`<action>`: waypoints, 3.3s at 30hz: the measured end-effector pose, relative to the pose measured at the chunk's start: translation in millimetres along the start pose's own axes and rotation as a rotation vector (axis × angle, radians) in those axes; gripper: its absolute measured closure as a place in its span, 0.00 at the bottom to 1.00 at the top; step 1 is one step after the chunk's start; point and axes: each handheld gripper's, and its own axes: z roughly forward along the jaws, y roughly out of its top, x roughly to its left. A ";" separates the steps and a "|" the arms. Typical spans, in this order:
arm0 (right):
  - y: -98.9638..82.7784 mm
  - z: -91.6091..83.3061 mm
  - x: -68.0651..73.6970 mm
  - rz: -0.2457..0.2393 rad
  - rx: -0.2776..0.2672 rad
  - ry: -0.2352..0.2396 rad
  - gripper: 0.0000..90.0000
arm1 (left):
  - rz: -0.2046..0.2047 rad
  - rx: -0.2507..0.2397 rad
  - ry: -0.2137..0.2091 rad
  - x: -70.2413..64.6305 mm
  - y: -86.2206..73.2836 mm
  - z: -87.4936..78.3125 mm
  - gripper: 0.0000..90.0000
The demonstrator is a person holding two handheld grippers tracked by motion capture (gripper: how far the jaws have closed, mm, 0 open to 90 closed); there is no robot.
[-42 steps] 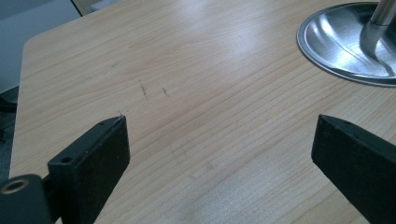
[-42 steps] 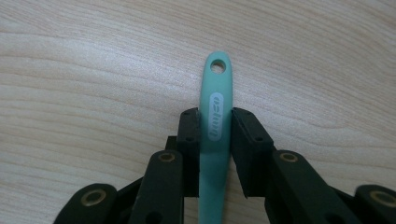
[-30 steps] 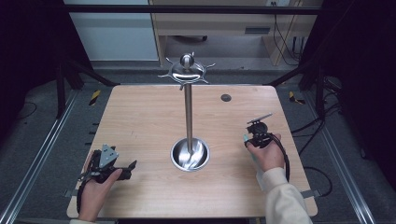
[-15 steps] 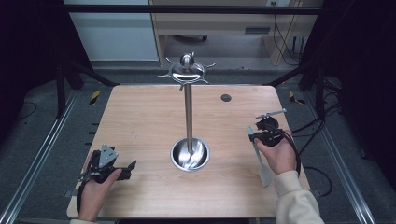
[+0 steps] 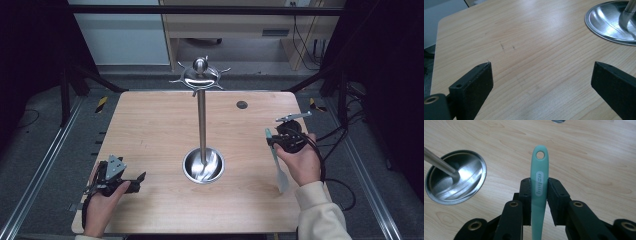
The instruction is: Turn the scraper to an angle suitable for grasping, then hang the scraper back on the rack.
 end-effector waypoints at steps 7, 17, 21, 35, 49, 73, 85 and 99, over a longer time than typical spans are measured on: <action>7.3 -13.9 6.0 -0.022 -0.043 0.022 0.82 | -0.012 -0.004 0.003 2.2 -0.6 -0.6 0.04; 13.0 -30.1 3.0 -0.027 -0.110 0.051 0.83 | -0.022 -0.011 0.006 3.9 -0.9 -1.5 0.04; 15.1 -37.0 3.4 -0.022 -0.137 0.053 0.83 | -0.014 -0.008 0.004 2.7 -0.4 -1.2 0.04; 25.0 -54.8 9.7 -0.048 -0.218 0.043 0.83 | -0.018 -0.012 0.006 3.6 -0.7 -1.8 0.04; 32.1 -72.9 21.8 -0.089 -0.264 0.056 0.83 | -0.021 -0.012 0.009 3.9 -0.9 -2.1 0.04; 38.2 -93.5 32.1 -0.129 -0.302 0.099 0.83 | -0.009 -0.015 0.004 2.3 -0.4 -1.8 0.04; 45.7 -107.1 47.0 -0.175 -0.329 0.131 0.83 | -0.006 -0.016 0.003 2.6 -0.2 -1.9 0.04; 56.4 -122.1 63.0 -0.223 -0.352 0.151 0.83 | -0.005 -0.016 0.002 2.0 0.1 -2.2 0.04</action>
